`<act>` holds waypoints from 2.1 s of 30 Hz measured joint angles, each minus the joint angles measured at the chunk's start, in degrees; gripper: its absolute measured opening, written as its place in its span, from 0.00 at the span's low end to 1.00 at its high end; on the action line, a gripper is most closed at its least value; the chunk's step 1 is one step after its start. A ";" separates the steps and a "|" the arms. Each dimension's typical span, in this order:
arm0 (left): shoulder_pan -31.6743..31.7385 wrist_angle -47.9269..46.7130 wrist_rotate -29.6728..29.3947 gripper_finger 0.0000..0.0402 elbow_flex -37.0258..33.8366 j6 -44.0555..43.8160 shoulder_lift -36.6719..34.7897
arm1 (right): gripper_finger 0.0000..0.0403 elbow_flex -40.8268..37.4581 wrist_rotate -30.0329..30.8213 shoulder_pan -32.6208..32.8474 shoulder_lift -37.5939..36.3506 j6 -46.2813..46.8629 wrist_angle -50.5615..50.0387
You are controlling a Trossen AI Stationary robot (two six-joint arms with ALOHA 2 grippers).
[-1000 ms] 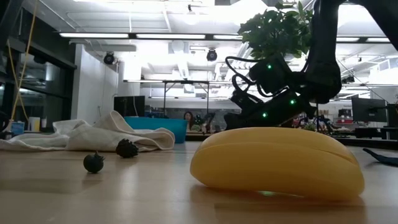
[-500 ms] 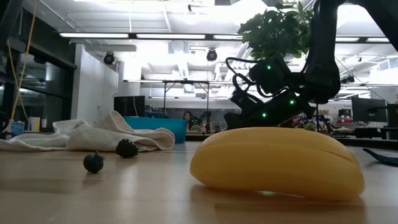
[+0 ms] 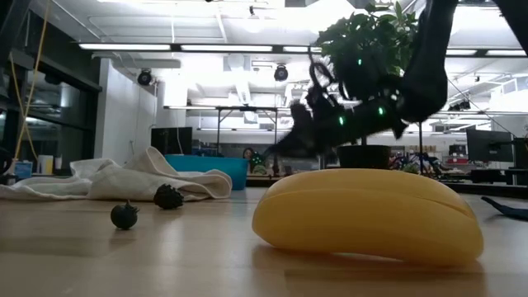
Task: Pick and placing Produce into tupperware
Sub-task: Put the red cherry into the blue bin
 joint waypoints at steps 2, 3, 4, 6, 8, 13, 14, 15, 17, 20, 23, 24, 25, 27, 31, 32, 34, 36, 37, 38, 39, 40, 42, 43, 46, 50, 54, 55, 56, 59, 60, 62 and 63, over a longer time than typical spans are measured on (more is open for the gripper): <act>0.00 -0.25 0.48 0.37 -0.27 0.23 0.07 | 0.22 0.86 -1.59 0.01 -1.84 1.66 -0.27; 0.00 -0.57 0.64 0.37 -0.31 0.23 0.11 | 0.22 1.49 -2.25 0.11 -2.64 2.36 -0.27; 0.02 -0.82 0.62 0.37 -0.31 0.25 0.11 | 0.22 1.95 -3.21 0.19 -3.68 2.82 -0.48; 0.02 -0.97 0.64 0.37 -0.31 0.40 0.09 | 0.22 3.18 -3.58 0.81 -5.59 3.41 -0.63; 0.00 -0.92 0.64 0.37 -0.31 0.38 0.09 | 0.22 4.27 -4.31 1.55 -7.33 3.47 -1.62; 0.00 -0.96 0.62 0.37 -0.31 0.36 0.09 | 0.22 7.20 -4.80 3.39 -11.32 3.47 -4.17; 0.00 -0.96 0.64 0.37 -0.31 0.34 0.09 | 0.22 7.33 -4.75 3.69 -12.06 3.47 -4.44; 0.02 -0.96 0.64 0.37 -0.31 0.34 0.09 | 0.22 7.75 -4.75 4.02 -12.49 3.46 -4.44; 0.00 -0.98 0.83 0.37 -0.31 0.18 0.09 | 0.22 8.43 -4.73 4.41 -13.56 3.47 -4.58; 0.01 -0.93 1.49 0.37 -0.31 -0.25 0.09 | 0.22 9.23 -4.48 4.58 -15.01 3.48 -4.50; 0.02 -0.92 2.06 0.37 -0.31 -1.22 0.09 | 0.22 9.14 -4.27 4.53 -16.86 3.50 -4.66; 0.02 -0.92 2.52 0.37 -0.31 -1.35 0.09 | 0.22 9.14 -4.24 4.51 -17.57 3.48 -4.84; 0.02 -0.92 2.85 0.37 -0.31 -1.35 0.09 | 0.22 9.14 -4.24 4.50 -18.38 3.42 -5.01; 0.01 -0.94 3.73 0.37 -0.31 -1.37 0.09 | 0.22 9.16 -4.26 4.52 -19.67 3.09 -4.74; 0.02 -0.90 6.03 0.37 -0.31 -1.29 0.07 | 0.22 9.14 -4.24 4.52 -22.11 1.92 -5.75; 0.01 -0.91 6.55 0.37 -0.31 -1.29 0.07 | 0.22 9.14 -4.24 4.52 -22.61 1.71 -6.17; 0.00 -0.90 7.44 0.37 -0.31 -1.28 0.07 | 0.22 9.14 -4.25 4.54 -23.16 0.59 -6.00; 0.02 -0.92 8.02 0.37 -0.31 -1.28 0.07 | 0.22 9.14 -4.24 4.80 -23.46 0.36 -5.99; 0.00 -0.90 8.31 0.37 -0.31 -1.36 0.07 | 0.22 9.14 -4.24 4.93 -23.47 0.45 -5.65; 0.02 -0.88 8.67 0.37 -0.31 -1.61 0.07 | 0.22 9.14 -4.22 5.09 -23.47 0.40 -5.54; 0.00 -0.82 9.16 0.37 -0.31 -1.79 0.07 | 0.22 9.14 -4.24 5.31 -23.47 0.30 -5.52; 0.02 -0.76 9.64 0.37 -0.30 -2.12 0.10 | 0.22 9.14 -4.24 5.52 -23.47 0.28 -5.36; 0.00 -0.68 10.86 0.37 -0.27 -2.54 0.48 | 0.22 9.14 -4.25 5.90 -23.47 0.27 -4.84; 0.00 -0.68 11.37 0.37 -0.27 -2.64 0.79 | 0.22 9.14 -4.25 6.11 -23.47 0.28 -4.74; 0.00 -0.69 12.05 0.37 -0.27 -2.68 2.04 | 0.22 9.14 -4.26 6.53 -23.47 0.26 -4.17; 0.00 -0.62 12.79 0.37 -0.27 -2.49 2.91 | 0.22 9.14 -4.24 6.78 -23.47 0.26 -3.84; 0.00 -0.48 13.12 0.37 -0.27 -1.44 2.93 | 0.22 9.14 -4.25 6.78 -23.47 -0.27 -3.39; 0.00 -0.41 13.12 0.37 -0.27 -1.30 2.93 | 0.22 9.14 -4.24 6.78 -23.47 -0.37 -3.31; 0.00 -0.42 13.12 0.37 -0.27 -1.30 2.93 | 0.22 9.14 -4.24 6.78 -23.47 -0.38 -2.90; 0.00 -0.50 13.21 0.37 -0.27 -1.28 2.93 | 0.22 9.14 -4.24 6.78 -23.47 -0.81 -1.81; 0.00 -0.48 13.38 0.37 -0.27 -1.27 2.93 | 0.22 9.13 -4.24 6.78 -23.47 -0.79 -1.81; 0.00 -0.48 13.42 0.37 -0.27 -1.26 2.93 | 0.22 9.12 -4.24 6.78 -23.47 -0.80 -1.76; 0.00 -0.46 13.45 0.37 -0.27 -1.26 2.93 | 0.22 9.14 -4.24 6.78 -23.47 -0.79 -1.76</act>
